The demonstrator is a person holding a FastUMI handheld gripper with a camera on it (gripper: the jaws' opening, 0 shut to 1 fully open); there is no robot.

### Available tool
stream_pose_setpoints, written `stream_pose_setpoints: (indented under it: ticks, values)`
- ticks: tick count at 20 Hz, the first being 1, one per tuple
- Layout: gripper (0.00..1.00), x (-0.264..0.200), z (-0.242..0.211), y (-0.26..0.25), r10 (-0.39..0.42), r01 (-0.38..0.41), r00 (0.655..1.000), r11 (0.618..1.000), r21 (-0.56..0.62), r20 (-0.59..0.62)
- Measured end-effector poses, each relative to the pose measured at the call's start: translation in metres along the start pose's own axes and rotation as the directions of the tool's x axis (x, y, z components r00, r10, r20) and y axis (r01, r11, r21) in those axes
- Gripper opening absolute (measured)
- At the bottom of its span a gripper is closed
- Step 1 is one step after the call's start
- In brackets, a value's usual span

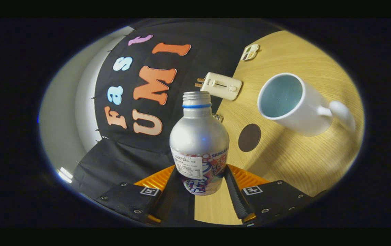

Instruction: Take the bottle from table, then pour the juice into the cup, finally place the bottle on the coaster

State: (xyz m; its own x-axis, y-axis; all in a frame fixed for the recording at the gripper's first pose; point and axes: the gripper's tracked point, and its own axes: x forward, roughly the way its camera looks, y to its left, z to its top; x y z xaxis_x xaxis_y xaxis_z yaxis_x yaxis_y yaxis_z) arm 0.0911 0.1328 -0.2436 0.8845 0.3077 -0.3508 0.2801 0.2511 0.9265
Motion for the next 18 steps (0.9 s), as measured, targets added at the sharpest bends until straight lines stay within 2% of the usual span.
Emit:
stream_pose_setpoints:
  ticks: [7,18]
  values:
    - [0.73,0.001,-0.005,0.004,0.029,-0.025,0.999,0.994,0.109,-0.041]
    - [0.73,-0.003,0.01,0.014,0.093,-0.086,0.995,0.963,0.254,-0.018]
